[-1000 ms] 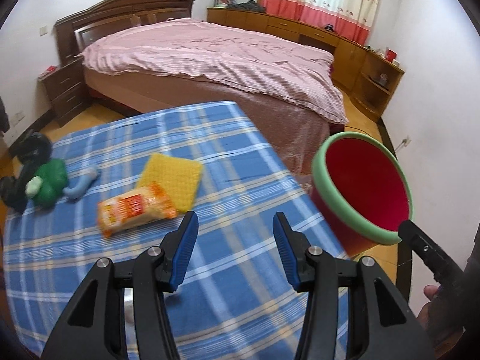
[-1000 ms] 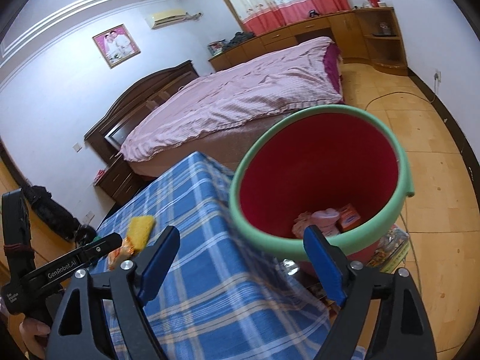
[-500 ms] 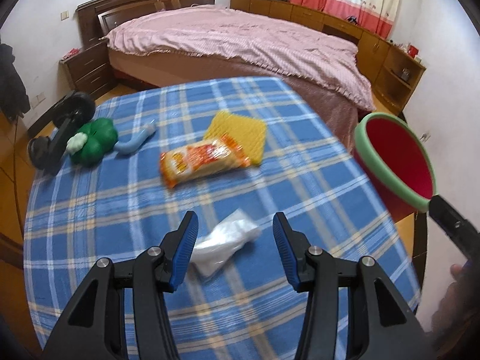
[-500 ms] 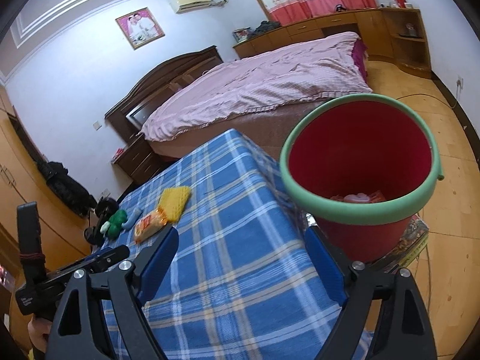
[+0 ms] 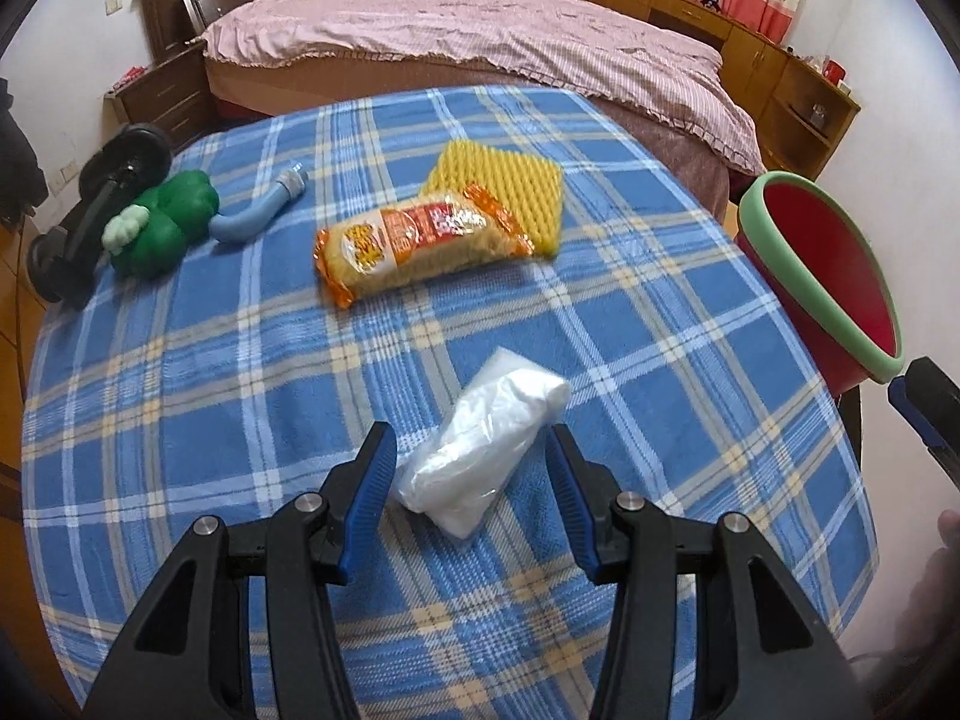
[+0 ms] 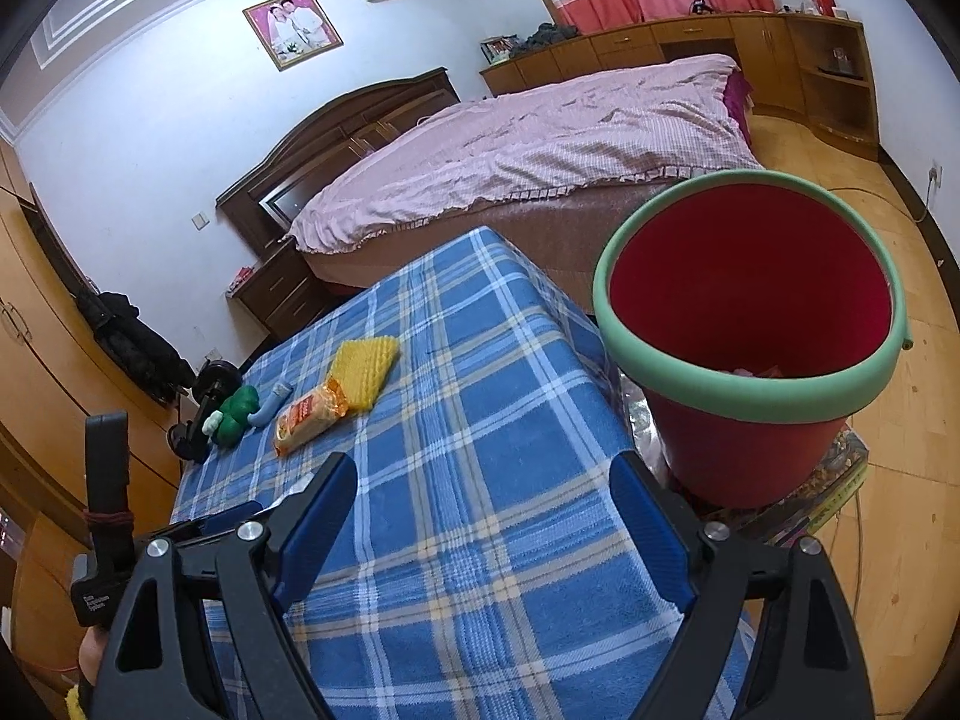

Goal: Collect trash
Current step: 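Move both tools back toward the clear plastic bag on the table, then close the left tool on the clear plastic bag and lift it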

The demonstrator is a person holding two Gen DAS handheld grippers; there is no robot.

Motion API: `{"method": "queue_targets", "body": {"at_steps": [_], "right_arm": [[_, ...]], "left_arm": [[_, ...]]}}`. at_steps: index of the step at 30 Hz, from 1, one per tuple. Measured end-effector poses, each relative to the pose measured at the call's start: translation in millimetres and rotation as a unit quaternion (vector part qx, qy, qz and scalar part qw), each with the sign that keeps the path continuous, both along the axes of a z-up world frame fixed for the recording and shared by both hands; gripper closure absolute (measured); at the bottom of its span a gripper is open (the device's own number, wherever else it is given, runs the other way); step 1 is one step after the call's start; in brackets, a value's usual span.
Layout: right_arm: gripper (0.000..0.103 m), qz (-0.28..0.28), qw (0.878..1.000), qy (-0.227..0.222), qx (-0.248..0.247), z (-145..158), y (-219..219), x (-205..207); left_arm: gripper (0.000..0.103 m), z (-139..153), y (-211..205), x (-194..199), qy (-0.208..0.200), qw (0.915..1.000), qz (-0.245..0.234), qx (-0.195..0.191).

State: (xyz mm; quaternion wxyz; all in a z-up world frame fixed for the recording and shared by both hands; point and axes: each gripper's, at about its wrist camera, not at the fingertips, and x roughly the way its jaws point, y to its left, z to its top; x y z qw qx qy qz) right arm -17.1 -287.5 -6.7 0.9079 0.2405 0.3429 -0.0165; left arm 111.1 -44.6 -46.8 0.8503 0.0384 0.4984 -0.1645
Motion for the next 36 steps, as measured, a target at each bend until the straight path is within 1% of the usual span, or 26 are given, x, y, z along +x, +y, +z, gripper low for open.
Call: {"method": "queue_targets", "body": {"at_steps": [2,3,4,6,10,13,18,23,25,26,27,31,36], "right_arm": [[0.015,0.0,1.0,0.004,0.001,-1.9,0.4,1.7],[0.015,0.001,1.0,0.007,0.001,-3.0,0.6,2.9],[0.015,0.001,1.0,0.008,0.001,-3.6,0.8,3.4],[0.015,0.003,1.0,0.011,-0.001,-4.6,2.0,5.1],[0.015,0.009,1.0,0.012,-0.007,-2.9,5.5,9.7],[0.015,0.018,1.0,0.011,-0.013,1.3,11.4,15.3],[0.015,0.042,0.999,0.006,-0.025,11.1,26.7,30.8],[0.015,0.066,0.997,0.005,-0.032,19.9,44.1,51.0],[0.012,0.076,0.996,0.01,-0.036,21.9,54.5,62.5],[0.006,0.081,0.996,0.013,-0.038,22.2,60.5,68.3],[0.005,0.088,0.995,0.014,-0.04,22.0,65.9,73.1],[0.005,0.111,0.992,0.028,-0.051,19.6,89.4,92.9],[0.0,0.14,0.987,0.044,-0.068,10.2,120.9,121.7]], "left_arm": [[0.053,-3.1,-0.3,1.7,0.002,1.0,0.001,0.0],[0.06,-5.7,0.1,3.0,0.008,0.9999,-0.001,-0.007],[0.063,-8.4,1.3,4.2,0.015,0.9998,-0.001,-0.016],[0.066,-9.3,4.2,5.1,0.013,0.9995,0.004,-0.029],[0.067,-6.3,9.0,5.6,0.007,0.9988,0.008,-0.047],[0.068,0.4,16.9,6.3,-0.003,0.9979,0.022,-0.061],[0.068,17.6,44.5,10.4,-0.032,0.9942,0.071,-0.074],[0.068,30.8,80.1,18.4,-0.056,0.987,0.127,-0.081],[0.068,32.9,96.1,21.8,-0.059,0.9834,0.15,-0.084],[0.068,33.7,106.0,24.1,-0.06,0.9808,0.165,-0.085],[0.068,33.6,112.0,25.1,-0.06,0.9792,0.174,-0.085],[0.068,30.6,137.7,28.9,-0.063,0.9714,0.213,-0.085],[0.068,23.5,163.7,29.3,-0.072,0.9613,0.254,-0.079]]}}
